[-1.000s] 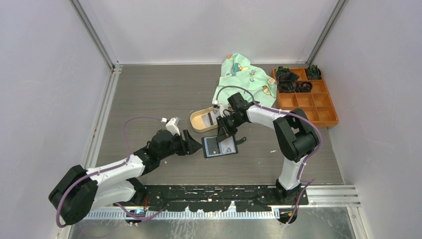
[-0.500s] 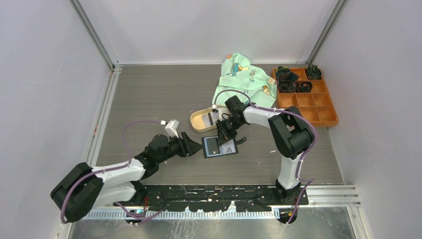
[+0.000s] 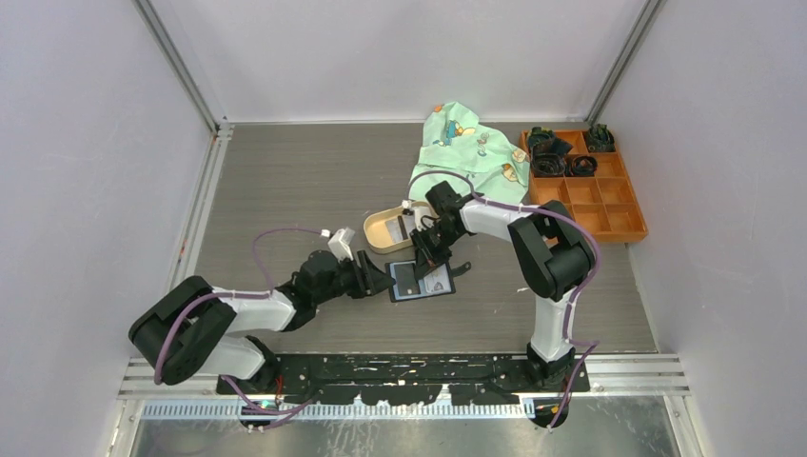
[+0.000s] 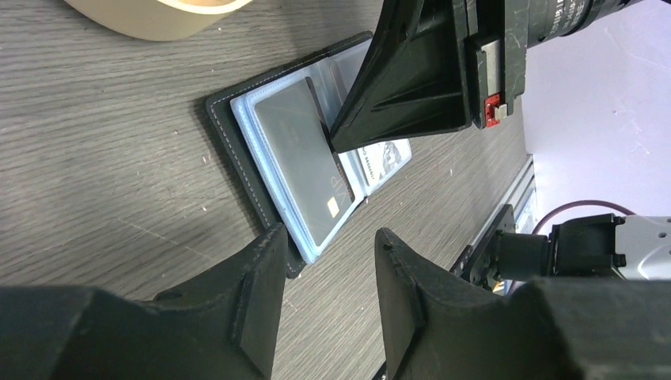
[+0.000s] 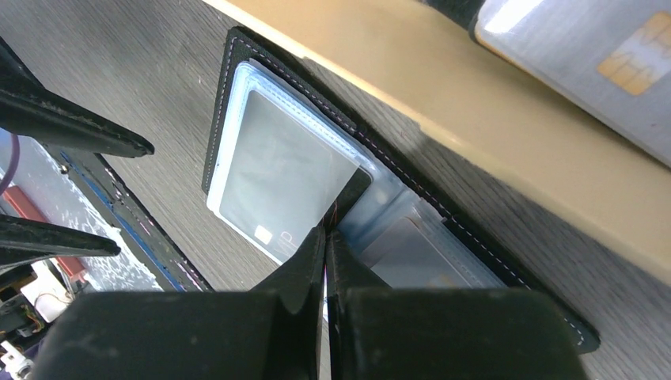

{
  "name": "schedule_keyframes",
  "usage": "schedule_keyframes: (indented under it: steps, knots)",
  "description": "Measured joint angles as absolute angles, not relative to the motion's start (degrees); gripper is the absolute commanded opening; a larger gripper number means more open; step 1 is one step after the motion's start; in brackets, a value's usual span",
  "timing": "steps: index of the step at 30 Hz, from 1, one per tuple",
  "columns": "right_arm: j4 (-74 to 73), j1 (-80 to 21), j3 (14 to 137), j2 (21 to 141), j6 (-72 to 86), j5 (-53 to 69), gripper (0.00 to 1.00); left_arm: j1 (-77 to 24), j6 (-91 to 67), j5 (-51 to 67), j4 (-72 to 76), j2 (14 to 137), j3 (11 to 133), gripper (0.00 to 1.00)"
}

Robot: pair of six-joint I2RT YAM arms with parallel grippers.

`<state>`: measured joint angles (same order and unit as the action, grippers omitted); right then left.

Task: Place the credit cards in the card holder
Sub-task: Insert the credit card into the card holder.

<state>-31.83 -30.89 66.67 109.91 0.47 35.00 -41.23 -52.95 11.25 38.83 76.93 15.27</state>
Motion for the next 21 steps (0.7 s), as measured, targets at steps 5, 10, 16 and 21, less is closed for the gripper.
schedule_keyframes:
  steps: [5,10,16,21]
  knots:
    - [-32.6,-31.07,67.22,110.17,0.08,34.59,0.06,-41.23,-54.15,11.88,40.93,80.4,16.27,0.36]
    - [-33.47,-31.07,67.94,110.63,0.03,34.59,0.06,-41.23,-55.59,12.62,44.18,85.73,17.08,0.31]
    - [-33.54,-31.07,67.96,110.65,-0.12,34.59,0.06,-41.23,-57.14,13.78,48.82,91.0,18.39,0.27]
    - [-33.74,-31.07,68.14,110.8,-0.16,34.65,0.06,-41.23,-58.39,14.35,51.55,93.51,18.85,0.25]
